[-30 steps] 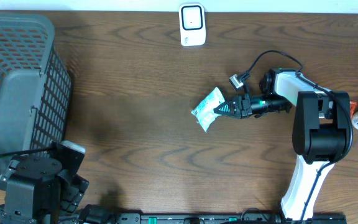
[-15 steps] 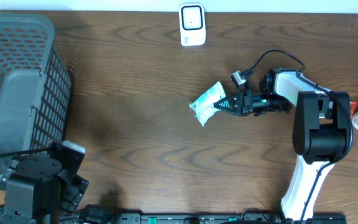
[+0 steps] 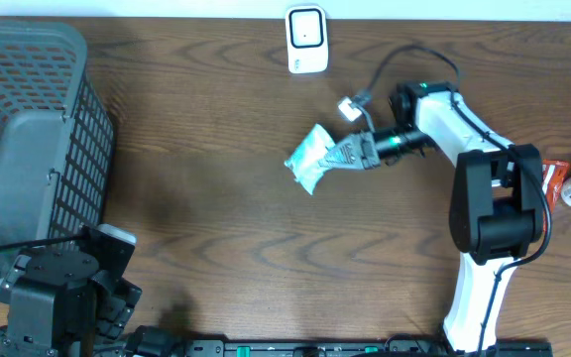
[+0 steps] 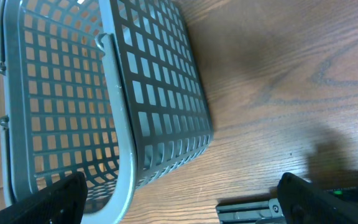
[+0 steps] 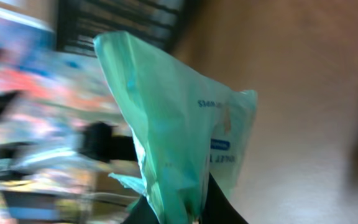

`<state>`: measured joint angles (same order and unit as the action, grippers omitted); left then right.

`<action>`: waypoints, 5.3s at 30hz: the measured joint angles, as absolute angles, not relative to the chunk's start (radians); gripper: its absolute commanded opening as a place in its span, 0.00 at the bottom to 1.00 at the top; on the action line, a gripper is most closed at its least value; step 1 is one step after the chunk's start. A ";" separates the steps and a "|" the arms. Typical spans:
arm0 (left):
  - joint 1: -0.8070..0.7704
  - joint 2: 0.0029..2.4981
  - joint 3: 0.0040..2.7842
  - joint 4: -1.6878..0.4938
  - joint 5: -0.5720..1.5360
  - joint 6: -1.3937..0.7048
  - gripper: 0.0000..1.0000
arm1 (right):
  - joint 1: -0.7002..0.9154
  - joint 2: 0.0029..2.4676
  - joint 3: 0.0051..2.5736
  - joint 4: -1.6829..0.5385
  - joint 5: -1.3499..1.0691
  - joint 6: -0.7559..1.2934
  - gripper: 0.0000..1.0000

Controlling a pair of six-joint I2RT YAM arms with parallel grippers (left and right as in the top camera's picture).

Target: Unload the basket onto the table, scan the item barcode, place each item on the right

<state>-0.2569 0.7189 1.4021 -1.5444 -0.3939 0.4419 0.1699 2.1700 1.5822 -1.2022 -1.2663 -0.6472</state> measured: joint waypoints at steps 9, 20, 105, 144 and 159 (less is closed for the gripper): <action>-0.257 0.719 1.402 -1.544 -0.394 0.442 0.98 | 0.329 2.170 1.791 -1.002 -0.459 -0.130 0.01; -0.257 0.719 1.402 -1.544 -0.394 0.442 0.98 | 0.452 2.170 1.821 -0.705 0.047 -0.042 0.01; -0.257 0.719 1.402 -1.544 -0.394 0.442 0.98 | -0.345 2.202 1.734 -1.168 0.615 0.135 0.99; -0.257 0.719 1.402 -1.544 -0.394 0.442 0.98 | -0.109 0.946 1.836 -1.247 0.160 0.149 0.99; -0.257 0.719 1.402 -1.544 -0.394 0.442 0.98 | -0.109 0.600 1.727 -1.171 0.104 0.149 0.99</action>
<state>-0.2569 0.7189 1.4021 -1.5440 -0.3943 0.4419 -0.1089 0.5999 1.7271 -1.1706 0.1043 0.1493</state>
